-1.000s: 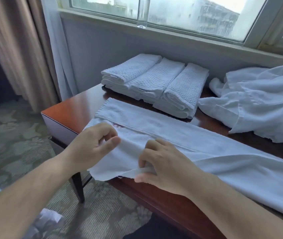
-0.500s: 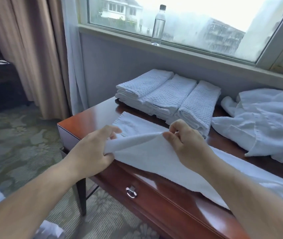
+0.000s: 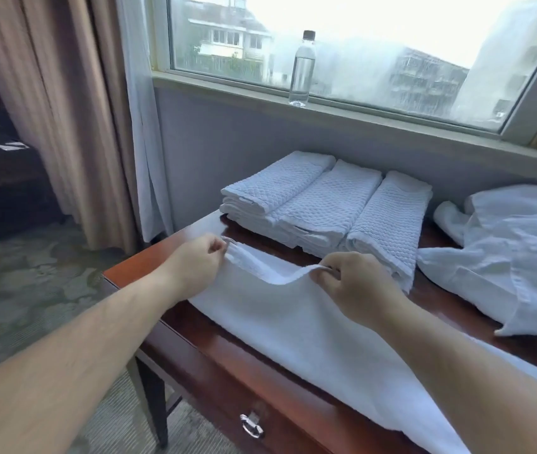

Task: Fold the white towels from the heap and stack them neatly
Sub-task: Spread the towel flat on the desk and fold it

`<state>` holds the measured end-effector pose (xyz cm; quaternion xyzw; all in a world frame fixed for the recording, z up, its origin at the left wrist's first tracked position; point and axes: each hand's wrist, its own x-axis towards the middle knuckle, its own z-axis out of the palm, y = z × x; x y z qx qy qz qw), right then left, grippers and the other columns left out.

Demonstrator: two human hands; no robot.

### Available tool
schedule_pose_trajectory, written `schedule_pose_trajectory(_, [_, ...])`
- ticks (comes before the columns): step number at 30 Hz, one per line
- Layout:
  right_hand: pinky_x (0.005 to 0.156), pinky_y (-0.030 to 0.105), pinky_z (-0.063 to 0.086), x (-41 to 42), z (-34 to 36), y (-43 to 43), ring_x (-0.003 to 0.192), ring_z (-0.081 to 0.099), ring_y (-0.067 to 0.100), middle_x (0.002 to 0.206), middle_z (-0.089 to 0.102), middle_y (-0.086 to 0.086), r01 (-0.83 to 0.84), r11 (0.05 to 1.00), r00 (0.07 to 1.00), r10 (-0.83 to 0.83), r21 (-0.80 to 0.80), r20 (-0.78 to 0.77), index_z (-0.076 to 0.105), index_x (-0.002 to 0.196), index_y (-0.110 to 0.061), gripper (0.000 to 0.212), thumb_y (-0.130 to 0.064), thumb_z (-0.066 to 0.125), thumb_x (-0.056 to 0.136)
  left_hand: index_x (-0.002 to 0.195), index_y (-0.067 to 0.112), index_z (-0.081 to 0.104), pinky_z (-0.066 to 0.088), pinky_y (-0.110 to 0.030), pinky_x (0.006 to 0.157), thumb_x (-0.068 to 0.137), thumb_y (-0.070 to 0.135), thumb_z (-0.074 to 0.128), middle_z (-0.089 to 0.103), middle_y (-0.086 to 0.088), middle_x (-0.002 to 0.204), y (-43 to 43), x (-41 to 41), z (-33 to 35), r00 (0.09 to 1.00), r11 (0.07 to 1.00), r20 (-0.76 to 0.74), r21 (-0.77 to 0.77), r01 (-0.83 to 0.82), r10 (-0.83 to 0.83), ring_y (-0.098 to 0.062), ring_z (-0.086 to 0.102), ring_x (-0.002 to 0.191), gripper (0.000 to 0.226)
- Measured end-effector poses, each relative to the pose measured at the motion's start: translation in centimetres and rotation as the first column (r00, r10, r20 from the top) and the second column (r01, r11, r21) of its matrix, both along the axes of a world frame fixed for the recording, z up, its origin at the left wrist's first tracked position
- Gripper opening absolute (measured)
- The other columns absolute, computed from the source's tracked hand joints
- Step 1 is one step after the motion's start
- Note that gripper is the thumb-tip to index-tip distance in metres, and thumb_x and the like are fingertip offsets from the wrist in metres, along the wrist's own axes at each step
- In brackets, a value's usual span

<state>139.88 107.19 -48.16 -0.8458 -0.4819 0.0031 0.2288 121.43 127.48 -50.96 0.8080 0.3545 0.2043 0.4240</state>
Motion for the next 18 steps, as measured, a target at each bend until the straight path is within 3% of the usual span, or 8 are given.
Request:
schedule_pose_trajectory(4, [0.052, 0.025, 0.038, 0.5, -1.1, 0.7, 0.068, 0.058, 0.001, 0.074, 0.062, -0.014, 0.027, 0.999, 0.999, -0.028, -0.032, -0.025, 0.067, 0.090, -0.034, 0.011, -0.042, 0.060, 0.094, 0.105, 0.031, 0.068, 0.051, -0.029, 0.081, 0.085, 0.058, 0.067, 0.072, 0.009, 0.105, 0.1, 1.2, 0.9, 0.952, 0.982, -0.251, 0.022, 0.187, -0.176, -0.011, 0.065, 0.094, 0.034])
schedule_pose_trajectory(6, [0.052, 0.024, 0.036, 0.8, -1.7, 0.8, 0.067, 0.058, 0.000, 0.073, 0.062, -0.014, 0.025, 0.999, 0.999, -0.026, -0.034, -0.031, 0.066, 0.091, -0.037, 0.011, -0.047, 0.061, 0.093, 0.099, 0.029, 0.067, 0.048, -0.026, 0.068, 0.087, 0.061, 0.062, 0.068, 0.009, 0.087, 0.2, 1.9, 1.1, 0.957, 0.985, -0.253, 0.065, 0.162, -0.141, -0.010, 0.061, 0.076, 0.034])
schedule_pose_trajectory(8, [0.051, 0.025, 0.036, 1.2, -2.1, 1.0, 0.067, 0.057, 0.001, 0.070, 0.061, -0.014, 0.045, 0.999, 0.999, -0.045, -0.015, -0.010, 0.066, 0.087, -0.034, 0.017, -0.048, 0.059, 0.094, 0.079, 0.021, 0.060, 0.036, -0.023, 0.050, 0.092, 0.051, 0.060, 0.050, 0.007, 0.065, 0.4, 2.8, 1.1, 0.985, 0.997, -0.165, 0.063, 0.051, -0.040, -0.013, 0.045, 0.057, 0.033])
schedule_pose_trajectory(10, [0.050, 0.025, 0.033, 1.6, -2.3, 1.2, 0.066, 0.057, 0.006, 0.069, 0.060, -0.012, 0.090, 0.996, 0.996, -0.090, 0.022, -0.008, 0.065, 0.084, -0.031, 0.022, -0.046, 0.057, 0.096, 0.068, 0.019, 0.045, 0.028, -0.023, 0.045, 0.094, 0.045, 0.059, 0.041, 0.005, 0.059, 0.9, 3.6, 1.0, 0.989, 0.997, -0.133, 0.029, -0.066, 0.069, -0.014, 0.037, 0.051, 0.040])
schedule_pose_trajectory(18, [0.052, 0.027, 0.037, 2.5, -2.7, 0.2, 0.062, 0.058, 0.007, 0.067, 0.063, -0.009, 0.159, 0.985, 0.984, -0.163, -0.063, -0.068, 0.059, 0.074, -0.027, 0.035, -0.055, 0.055, 0.094, 0.072, 0.015, 0.054, 0.038, -0.029, 0.058, 0.093, 0.050, 0.054, 0.059, 0.000, 0.071, 1.0, 5.4, 0.3, 0.929, 0.963, -0.323, 0.248, -0.103, 0.182, -0.019, 0.056, 0.065, 0.041])
